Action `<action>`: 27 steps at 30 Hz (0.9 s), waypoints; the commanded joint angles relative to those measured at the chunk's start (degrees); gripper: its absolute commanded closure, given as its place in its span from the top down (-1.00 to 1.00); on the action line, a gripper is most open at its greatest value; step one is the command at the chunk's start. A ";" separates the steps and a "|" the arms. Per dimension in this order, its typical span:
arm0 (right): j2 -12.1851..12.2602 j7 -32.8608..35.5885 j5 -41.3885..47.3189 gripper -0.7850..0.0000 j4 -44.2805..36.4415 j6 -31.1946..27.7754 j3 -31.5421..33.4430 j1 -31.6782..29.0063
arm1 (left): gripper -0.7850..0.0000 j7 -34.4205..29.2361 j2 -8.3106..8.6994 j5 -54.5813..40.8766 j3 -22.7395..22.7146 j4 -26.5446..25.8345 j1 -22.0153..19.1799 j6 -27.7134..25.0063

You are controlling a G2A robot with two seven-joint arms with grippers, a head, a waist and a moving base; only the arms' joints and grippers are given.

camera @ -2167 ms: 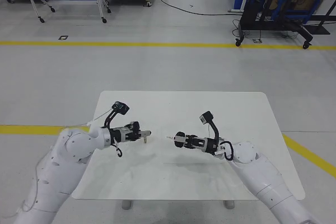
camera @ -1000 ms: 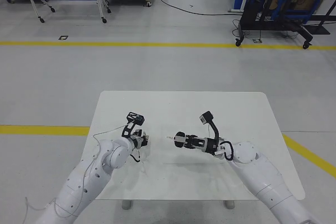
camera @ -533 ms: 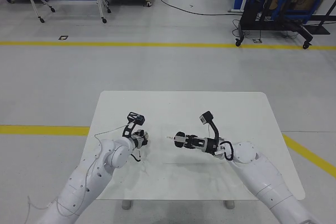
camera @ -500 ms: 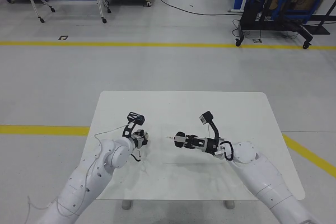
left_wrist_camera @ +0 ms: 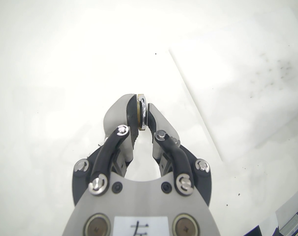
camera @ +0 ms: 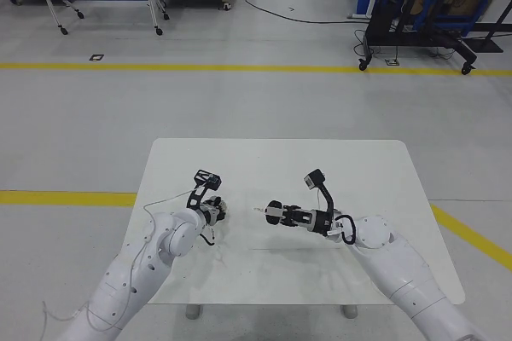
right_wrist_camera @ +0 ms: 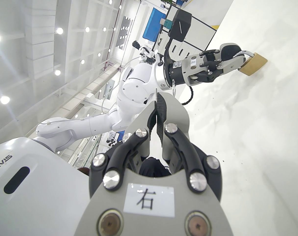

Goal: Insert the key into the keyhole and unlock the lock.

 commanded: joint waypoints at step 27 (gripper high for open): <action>0.00 0.00 0.00 -1.00 0.00 0.00 0.00 0.00 | -1.00 3.31 -0.54 0.26 -2.74 0.24 0.18 -4.49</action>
